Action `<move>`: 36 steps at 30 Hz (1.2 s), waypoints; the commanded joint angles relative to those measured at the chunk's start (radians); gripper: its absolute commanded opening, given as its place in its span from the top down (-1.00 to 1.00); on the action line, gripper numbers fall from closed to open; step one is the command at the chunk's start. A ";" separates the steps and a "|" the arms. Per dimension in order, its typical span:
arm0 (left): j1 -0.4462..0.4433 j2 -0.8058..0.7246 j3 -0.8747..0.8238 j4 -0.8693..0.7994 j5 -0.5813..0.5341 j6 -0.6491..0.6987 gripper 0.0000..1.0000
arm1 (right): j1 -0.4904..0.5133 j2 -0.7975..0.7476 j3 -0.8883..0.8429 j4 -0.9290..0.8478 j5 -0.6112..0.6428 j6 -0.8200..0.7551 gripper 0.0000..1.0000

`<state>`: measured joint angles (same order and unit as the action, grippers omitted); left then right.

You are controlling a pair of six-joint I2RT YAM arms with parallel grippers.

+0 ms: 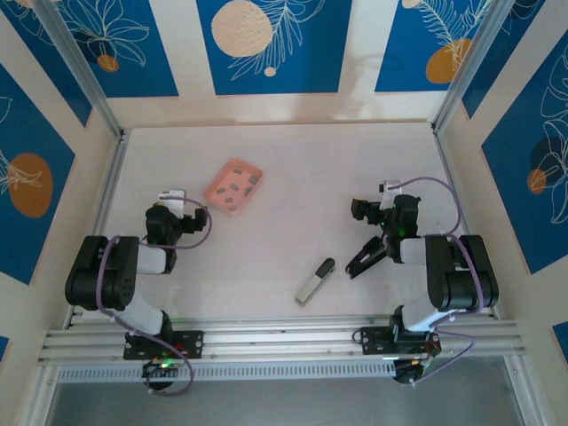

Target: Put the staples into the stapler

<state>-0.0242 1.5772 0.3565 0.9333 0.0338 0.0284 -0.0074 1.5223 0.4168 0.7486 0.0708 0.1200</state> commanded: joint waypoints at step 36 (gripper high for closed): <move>-0.066 -0.452 0.321 -0.903 0.133 -0.153 -0.65 | 0.111 -0.396 0.464 -1.185 -0.067 0.216 -0.98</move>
<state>-0.0570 1.1683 0.6067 0.2989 0.1329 -0.0704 0.0639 1.1595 0.8307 -0.1081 0.0166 0.2329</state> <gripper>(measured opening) 0.826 0.990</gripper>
